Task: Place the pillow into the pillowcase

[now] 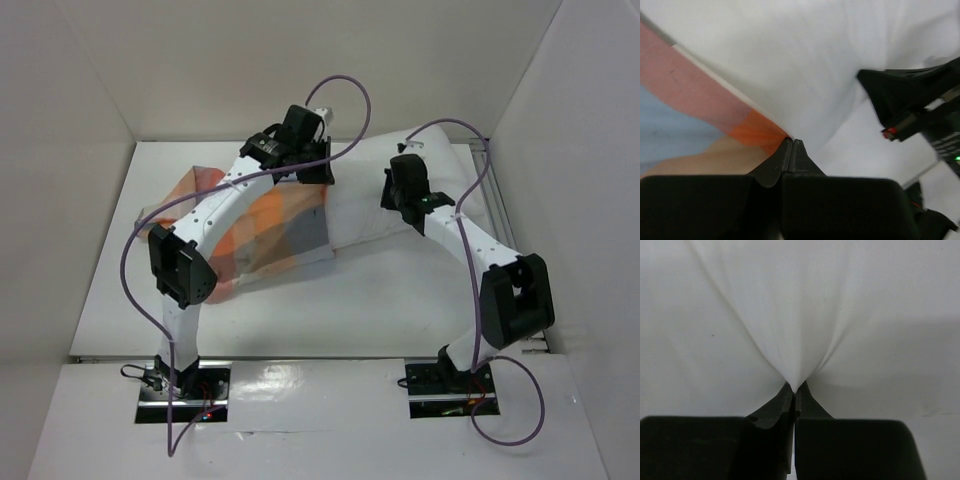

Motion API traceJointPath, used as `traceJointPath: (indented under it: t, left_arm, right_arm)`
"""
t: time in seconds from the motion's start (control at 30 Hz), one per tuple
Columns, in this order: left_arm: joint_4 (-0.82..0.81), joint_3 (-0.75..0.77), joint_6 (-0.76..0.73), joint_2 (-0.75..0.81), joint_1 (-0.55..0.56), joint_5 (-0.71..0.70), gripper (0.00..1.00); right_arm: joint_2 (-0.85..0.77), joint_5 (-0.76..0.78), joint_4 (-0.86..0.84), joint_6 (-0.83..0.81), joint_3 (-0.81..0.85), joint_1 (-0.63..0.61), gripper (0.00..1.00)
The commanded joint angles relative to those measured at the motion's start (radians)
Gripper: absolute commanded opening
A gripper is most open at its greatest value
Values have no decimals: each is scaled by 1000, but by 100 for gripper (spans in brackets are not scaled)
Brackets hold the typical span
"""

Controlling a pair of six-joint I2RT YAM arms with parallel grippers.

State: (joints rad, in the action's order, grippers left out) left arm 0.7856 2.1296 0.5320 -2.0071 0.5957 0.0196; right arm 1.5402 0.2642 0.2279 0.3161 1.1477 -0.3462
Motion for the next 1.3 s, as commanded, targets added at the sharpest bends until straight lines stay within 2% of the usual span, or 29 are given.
traceJointPath:
  t: [0.0,0.17,0.3,0.47,0.63,0.77,0.8,0.9,0.93,0.97,1.03,1.1,1.13,1.17,1.2,1.23,1.27]
  left_arm:
    - [-140,81,77,-30,3,302,0]
    - [-206,262,189,-172,3,518,0]
    - [-368,283,313,-173,-43,655,0]
    - [-385,303,329,-171,-109,678,0]
    - [-385,313,329,-147,-123,678,0]
    - [-345,193,252,-72,-105,616,0]
    - [-345,82,243,-24,-105,599,0]
    - [-375,-106,211,21,-86,542,0]
    - [-359,-121,176,21,-76,519,0]
    - [-333,-122,154,21,-76,510,16]
    - [-217,-73,90,21,-85,476,38]
    - [-157,-47,48,51,-95,381,64]
    - [-138,-46,31,79,-105,335,84]
    - [-129,-72,-5,112,-105,242,92]
    - [-129,-100,-24,190,-105,191,94]
    - [-138,-134,-33,233,-105,133,94]
    - [-150,-240,-33,281,-105,29,86]
  right_arm:
    - [-60,-201,-162,1,-29,-23,0]
    - [-81,-257,-131,26,93,-156,0]
    - [-137,-223,-157,51,92,-243,0]
    - [-204,-184,-133,81,11,-266,0]
    - [-316,-16,-124,118,-54,-344,0]
    - [-310,89,-93,54,-54,-333,0]
    - [-286,89,-84,40,-54,-308,0]
    - [-184,78,-71,15,-45,-269,0]
    - [-171,78,-71,15,-45,-260,0]
    - [-170,78,-71,15,-55,-246,0]
    - [-190,58,-94,24,-78,-235,0]
    - [-212,35,-104,34,-101,-224,0]
    - [-225,26,-104,34,-101,-209,0]
    - [-226,26,-104,43,-101,-200,0]
    - [-226,26,-95,43,-101,-200,0]
    - [-226,26,-94,43,-101,-200,0]
    - [-226,14,-84,43,-92,-188,0]
